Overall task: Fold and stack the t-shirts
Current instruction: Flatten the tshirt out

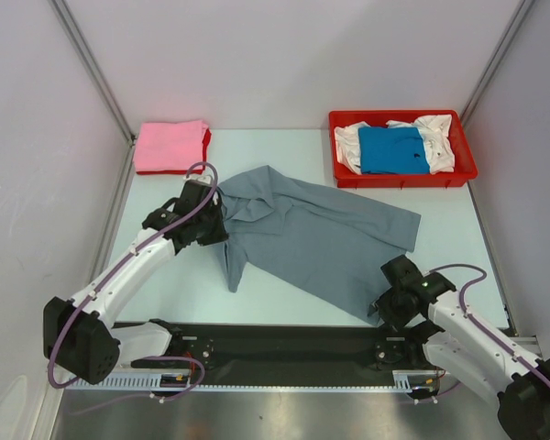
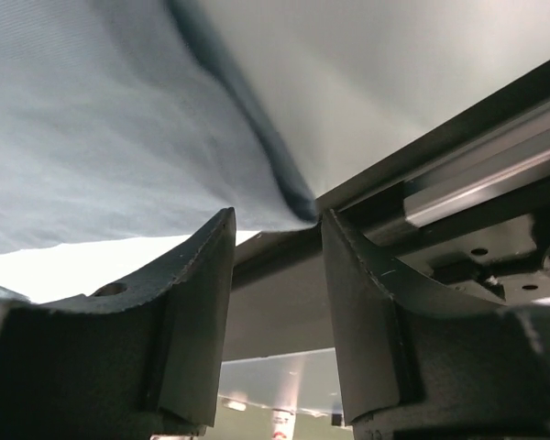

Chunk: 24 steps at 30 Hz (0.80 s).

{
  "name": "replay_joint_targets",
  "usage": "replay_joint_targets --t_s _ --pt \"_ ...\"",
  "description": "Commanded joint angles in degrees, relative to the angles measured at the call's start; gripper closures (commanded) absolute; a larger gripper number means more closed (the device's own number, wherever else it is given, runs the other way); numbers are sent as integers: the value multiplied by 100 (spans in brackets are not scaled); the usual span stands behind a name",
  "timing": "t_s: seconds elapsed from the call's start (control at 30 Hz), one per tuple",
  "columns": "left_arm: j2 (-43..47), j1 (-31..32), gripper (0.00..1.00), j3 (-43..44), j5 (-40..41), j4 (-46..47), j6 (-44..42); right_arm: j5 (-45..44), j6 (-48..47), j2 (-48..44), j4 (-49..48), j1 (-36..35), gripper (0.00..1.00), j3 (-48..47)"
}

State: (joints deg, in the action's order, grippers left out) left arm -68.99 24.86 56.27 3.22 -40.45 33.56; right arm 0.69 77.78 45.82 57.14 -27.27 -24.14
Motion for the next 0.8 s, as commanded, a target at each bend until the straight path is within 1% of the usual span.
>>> replay_joint_targets --t_s 0.0,0.2,0.23,0.37,0.43,0.47,0.5,0.53,0.57,0.63,0.73,0.77 --pt "202 36 100 244 -85 2 -148 -122 466 -117 8 -33 53 243" --pt "307 28 100 314 -85 -95 -157 -165 581 -47 -124 -33 55 392" --pt "307 27 100 332 -68 -104 -166 -192 598 -21 -177 -33 58 401" --pt "307 27 100 463 -6 -174 -192 -341 598 207 -361 -42 62 340" --pt "333 27 100 499 -15 -192 -192 -368 598 313 -397 -33 68 305" --pt "342 27 100 534 -15 -218 -201 -385 607 331 -415 -42 73 296" --pt "369 27 100 543 -6 -227 -201 -394 616 331 -432 -33 87 296" --pt "404 19 100 569 3 -253 -192 -368 607 296 -467 -33 95 305" --pt "430 19 100 630 20 -271 -192 -307 616 261 -511 -33 99 296" --pt "483 -16 100 736 3 -341 -209 -315 529 130 -476 -33 100 61" --pt "658 -78 100 1139 29 -359 -262 -578 -374 198 -354 98 100 -606" --pt "763 -113 100 1410 12 -315 -271 -648 -734 242 -388 168 100 -1149"
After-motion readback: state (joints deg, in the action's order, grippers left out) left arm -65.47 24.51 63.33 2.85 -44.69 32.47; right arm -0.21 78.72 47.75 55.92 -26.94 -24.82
